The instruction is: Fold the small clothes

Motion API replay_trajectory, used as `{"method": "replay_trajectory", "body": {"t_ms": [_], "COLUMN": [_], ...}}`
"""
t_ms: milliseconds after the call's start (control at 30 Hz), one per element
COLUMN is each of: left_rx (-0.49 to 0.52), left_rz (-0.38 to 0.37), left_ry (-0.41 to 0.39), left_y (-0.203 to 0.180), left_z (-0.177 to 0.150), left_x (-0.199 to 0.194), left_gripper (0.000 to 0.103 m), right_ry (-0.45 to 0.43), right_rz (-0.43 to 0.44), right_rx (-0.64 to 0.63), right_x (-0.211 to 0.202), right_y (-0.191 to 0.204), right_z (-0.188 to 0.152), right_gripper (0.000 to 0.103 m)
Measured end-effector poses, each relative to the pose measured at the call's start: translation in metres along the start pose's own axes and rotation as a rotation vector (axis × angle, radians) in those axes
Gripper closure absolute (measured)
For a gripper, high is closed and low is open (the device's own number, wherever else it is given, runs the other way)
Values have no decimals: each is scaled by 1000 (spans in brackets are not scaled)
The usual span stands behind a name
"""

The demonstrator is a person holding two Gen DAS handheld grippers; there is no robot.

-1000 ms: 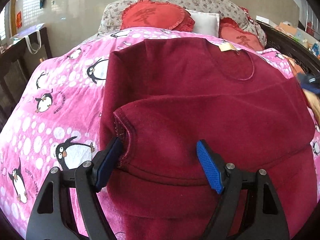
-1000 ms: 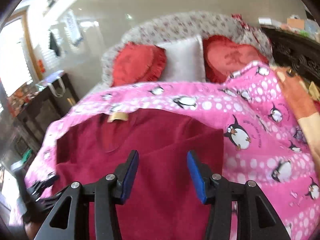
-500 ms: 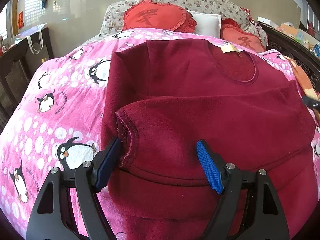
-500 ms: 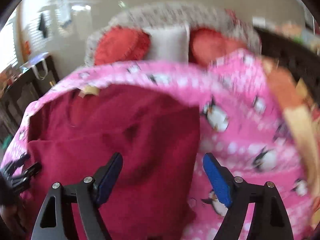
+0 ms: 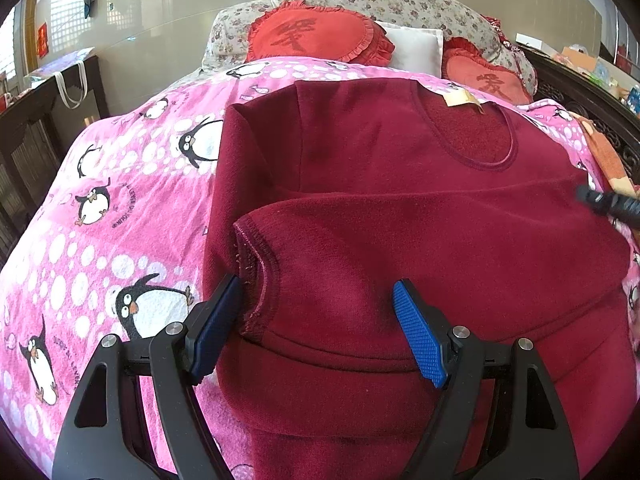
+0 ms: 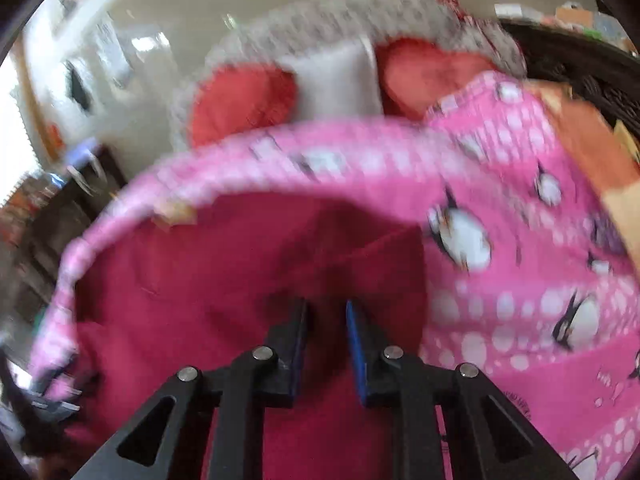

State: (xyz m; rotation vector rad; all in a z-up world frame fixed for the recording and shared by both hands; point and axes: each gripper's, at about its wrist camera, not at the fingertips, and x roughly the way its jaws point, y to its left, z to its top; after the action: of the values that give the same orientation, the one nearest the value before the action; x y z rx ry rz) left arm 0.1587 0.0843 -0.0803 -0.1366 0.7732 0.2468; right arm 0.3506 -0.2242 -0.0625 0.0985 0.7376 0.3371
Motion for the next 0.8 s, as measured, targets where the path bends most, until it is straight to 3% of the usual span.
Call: {"method": "replay_trajectory", "body": {"t_ms": [133, 233, 300, 400, 467, 533, 600, 633, 800], "left_rx": [2, -1, -4, -4, -4, -3, -5, -6, 0], "left_rz": [5, 3, 4, 6, 5, 5, 3, 3, 10], "left_ry": [1, 1, 1, 1, 1, 1, 2, 2, 9], "left_y": [-1, 0, 0, 0, 0, 0, 0, 0, -1], "left_z": [0, 0, 0, 0, 0, 0, 0, 0, 0], "left_x": [0, 1, 2, 2, 2, 2, 2, 2, 3], "left_gripper": [25, 25, 25, 25, 25, 25, 25, 25, 25], "right_ry": [-2, 68, 73, 9, 49, 165, 78, 74, 139], "right_rz": [28, 52, 58, 88, 116, 53, 58, 56, 16], "right_rx": [38, 54, 16, -42, -73, -106, -125, -115, -82], "right_x": [6, 0, -21, -58, -67, -44, -47, -48, -56], "right_y": [-10, -11, -4, 7, 12, 11, 8, 7, 14], "right_z": [-8, -1, 4, -4, -25, -55, -70, -69, -64], "right_gripper": [81, 77, 77, 77, 77, 76, 76, 76, 75]}}
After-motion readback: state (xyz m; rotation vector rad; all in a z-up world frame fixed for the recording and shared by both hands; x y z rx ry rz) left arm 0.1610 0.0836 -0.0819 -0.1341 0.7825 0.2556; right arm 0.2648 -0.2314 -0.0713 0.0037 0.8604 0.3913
